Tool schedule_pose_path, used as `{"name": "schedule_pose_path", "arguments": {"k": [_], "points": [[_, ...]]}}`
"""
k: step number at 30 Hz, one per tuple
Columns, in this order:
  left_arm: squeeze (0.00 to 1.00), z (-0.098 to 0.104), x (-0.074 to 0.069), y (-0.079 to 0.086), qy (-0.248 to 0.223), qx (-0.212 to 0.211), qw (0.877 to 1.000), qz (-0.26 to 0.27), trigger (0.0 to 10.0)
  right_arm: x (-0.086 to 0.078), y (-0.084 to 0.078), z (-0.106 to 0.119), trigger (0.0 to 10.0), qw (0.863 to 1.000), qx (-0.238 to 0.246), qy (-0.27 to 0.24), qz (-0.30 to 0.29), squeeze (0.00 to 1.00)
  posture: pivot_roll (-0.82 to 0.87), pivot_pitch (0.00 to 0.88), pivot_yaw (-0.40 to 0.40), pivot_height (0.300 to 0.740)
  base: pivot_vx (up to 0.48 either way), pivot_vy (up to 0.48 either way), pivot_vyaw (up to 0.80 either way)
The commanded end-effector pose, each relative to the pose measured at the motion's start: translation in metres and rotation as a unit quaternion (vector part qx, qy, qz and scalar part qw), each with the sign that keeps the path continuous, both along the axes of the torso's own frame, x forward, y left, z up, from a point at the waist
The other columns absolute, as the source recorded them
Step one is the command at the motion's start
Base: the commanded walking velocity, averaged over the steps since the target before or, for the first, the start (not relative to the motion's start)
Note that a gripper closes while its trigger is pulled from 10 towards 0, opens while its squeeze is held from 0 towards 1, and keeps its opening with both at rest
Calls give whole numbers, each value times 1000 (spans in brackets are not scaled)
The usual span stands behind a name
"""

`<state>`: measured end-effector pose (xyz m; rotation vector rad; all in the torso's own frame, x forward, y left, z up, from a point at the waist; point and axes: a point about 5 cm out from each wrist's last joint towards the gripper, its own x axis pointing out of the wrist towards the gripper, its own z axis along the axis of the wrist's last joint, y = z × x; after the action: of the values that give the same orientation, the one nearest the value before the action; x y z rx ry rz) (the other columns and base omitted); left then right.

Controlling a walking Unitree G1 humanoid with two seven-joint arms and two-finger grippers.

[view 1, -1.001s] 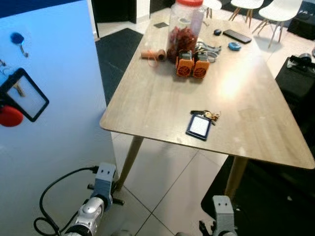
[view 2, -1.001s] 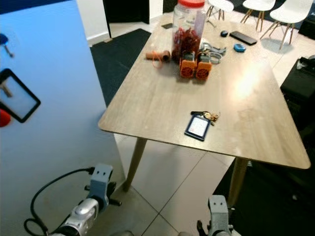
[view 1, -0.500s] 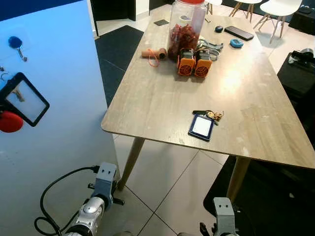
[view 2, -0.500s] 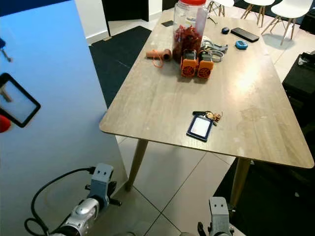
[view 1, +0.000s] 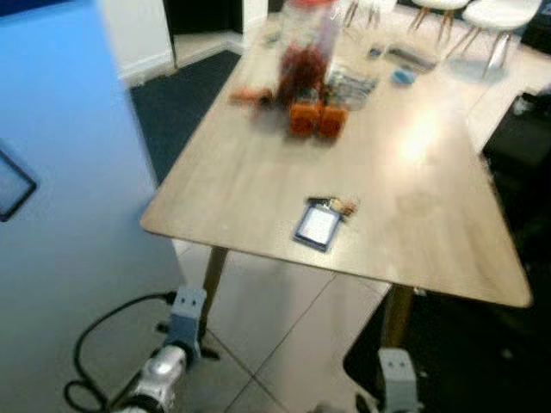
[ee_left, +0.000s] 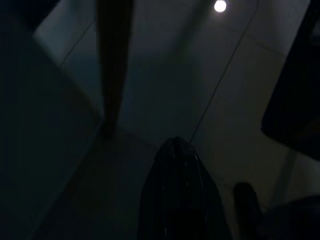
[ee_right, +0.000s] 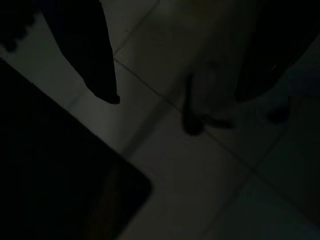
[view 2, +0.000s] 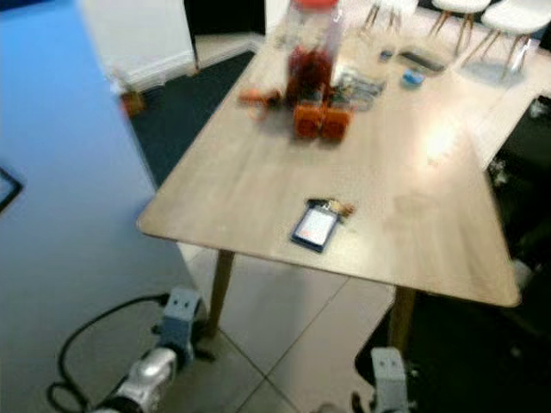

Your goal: Hang keys on a hook

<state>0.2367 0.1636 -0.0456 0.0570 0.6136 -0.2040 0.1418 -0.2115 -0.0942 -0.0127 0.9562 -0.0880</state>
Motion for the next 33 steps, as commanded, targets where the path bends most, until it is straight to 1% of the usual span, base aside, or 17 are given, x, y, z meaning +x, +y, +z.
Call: {"name": "schedule_pose_path", "arguments": {"k": [1,6,10,13,16,18,19,21,22,23,24,27,28,30,31,32,33], "points": [[0,-4,-5,2,12,1,1000,5,10000,-4,3,-2,10000,1000,6,6,-6,0,35,75,-15,740,0,0,0],[0,-2,-2,0,5,-3,1000,2,10000,-3,2,-2,10000,1000,5,5,-7,0,38,79,-16,740,0,0,0],[0,0,0,1,-1,19,1000,-15,10000,-2,2,-1,10000,1000,5,4,-7,0,41,79,-16,740,0,0,0],[0,3,2,6,-12,29,999,-44,10000,-2,1,-1,10000,1000,5,4,-7,0,41,79,-15,740,0,0,0],[0,9,2,9,-41,15,997,-70,10000,-3,1,-1,10000,1000,5,4,-8,0,38,78,-12,740,0,0,0],[0,15,-4,20,-68,5,988,-142,10000,-4,0,-1,10000,1000,4,5,-9,0,34,78,-10,740,0,0,0],[0,15,-4,20,-68,5,988,-142,10000,-4,0,-1,10000,1000,4,5,-9,0,34,78,-10,740,0,0,0],[0,20,-13,31,-76,-13,975,-211,10000,-4,-1,-2,10000,1000,4,5,-10,0,30,77,-9,740,0,0,0],[0,20,-13,31,-76,-13,975,-211,10000,-4,-1,-2,10000,1000,4,5,-10,0,30,77,-9,740,0,0,0],[0,26,-26,44,-76,-29,956,-281,10000,-5,-2,-2,10000,1000,3,5,-10,0,30,78,-9,740,0,0,0],[0,28,-31,48,-73,-32,949,-306,10000,-6,-2,-2,10000,1000,3,5,-10,0,30,78,-9,740,0,0,0],[0,37,-48,61,-52,-45,916,-396,10000,-6,-4,-2,10000,1000,2,7,-9,0,37,81,-15,740,0,0,0],[0,37,-48,61,-52,-45,916,-396,10000,-6,-4,-2,10000,1000,2,7,-9,0,37,81,-15,740,0,0,0],[0,47,-54,64,-49,-67,900,-428,10000,-7,-4,-2,10000,1000,2,7,-8,0,37,83,-15,740,0,0,0],[0,58,-54,64,-64,-75,890,-445,10000,-7,-4,-2,10000,1000,2,7,-9,0,36,84,-15,740,0,0,0],[0,58,-54,64,-64,-75,890,-445,10000,-7,-4,-2,10000,1000,2,7,-9,0,36,84,-15,740,0,0,0],[0,66,-54,63,-76,-80,883,-456,10000,-7,-5,-2,10000,1000,1,7,-9,0,36,84,-15,740,0,0,0]]}}
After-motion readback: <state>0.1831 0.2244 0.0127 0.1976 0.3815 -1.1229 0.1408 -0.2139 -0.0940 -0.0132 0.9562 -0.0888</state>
